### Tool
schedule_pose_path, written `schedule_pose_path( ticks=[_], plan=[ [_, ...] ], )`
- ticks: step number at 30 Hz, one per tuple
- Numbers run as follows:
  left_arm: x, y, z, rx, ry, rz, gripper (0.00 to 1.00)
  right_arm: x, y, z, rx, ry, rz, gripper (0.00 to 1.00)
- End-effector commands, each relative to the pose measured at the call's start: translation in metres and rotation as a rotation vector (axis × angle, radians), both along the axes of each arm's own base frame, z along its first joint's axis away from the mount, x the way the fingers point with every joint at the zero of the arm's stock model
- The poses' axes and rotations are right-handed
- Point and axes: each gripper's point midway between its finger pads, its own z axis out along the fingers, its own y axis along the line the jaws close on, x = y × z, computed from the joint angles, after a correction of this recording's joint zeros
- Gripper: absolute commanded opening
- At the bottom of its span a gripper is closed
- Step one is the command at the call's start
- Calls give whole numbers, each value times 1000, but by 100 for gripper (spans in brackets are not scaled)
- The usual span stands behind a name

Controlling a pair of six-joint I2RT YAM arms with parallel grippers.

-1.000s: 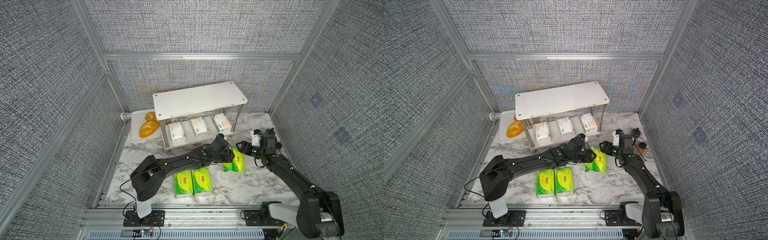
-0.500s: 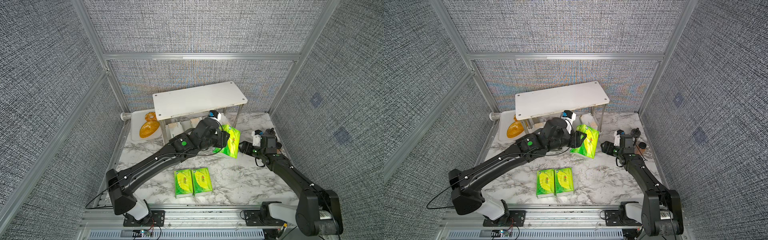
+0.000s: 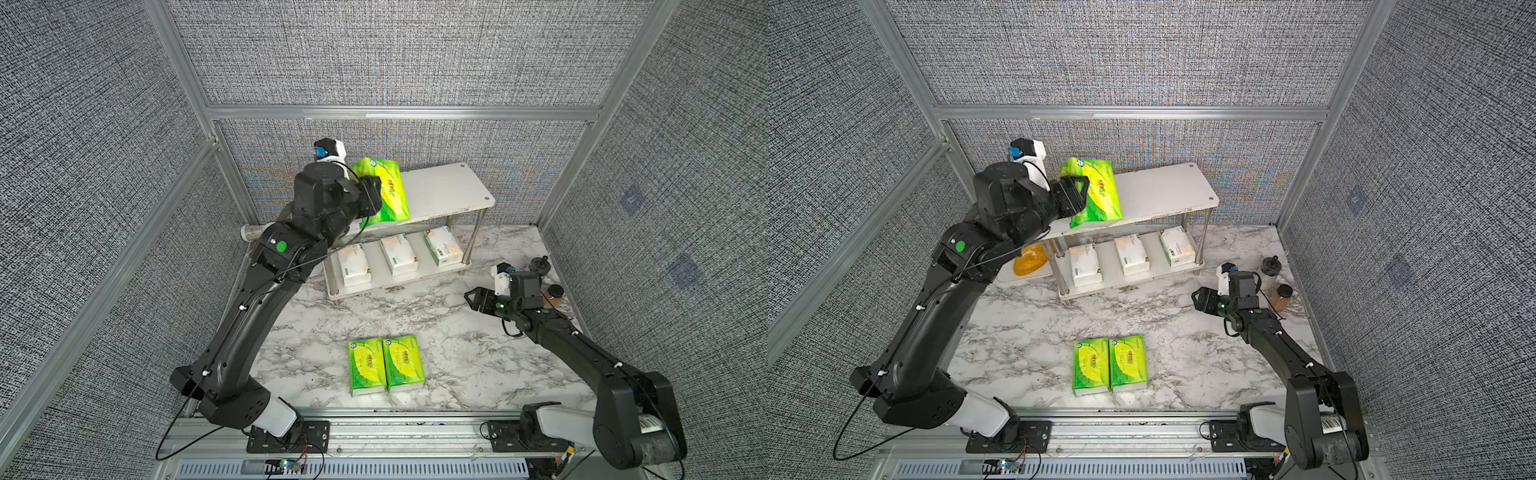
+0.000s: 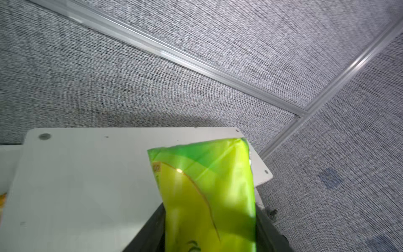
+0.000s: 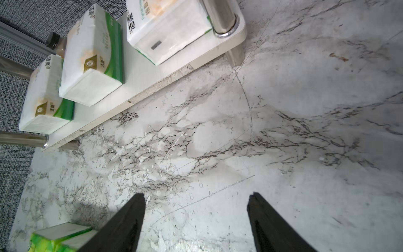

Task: Place the tissue boxes on the shelf by color
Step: Place a box of tissues on the shelf.

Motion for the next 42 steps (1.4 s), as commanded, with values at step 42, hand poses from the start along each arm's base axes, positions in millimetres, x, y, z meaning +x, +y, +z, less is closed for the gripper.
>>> schedule_pose_path(
  ticks=[42],
  plan=[
    [111,95,-117,39,379,113,66,0,48,-20,-54,17,82,79]
  ],
)
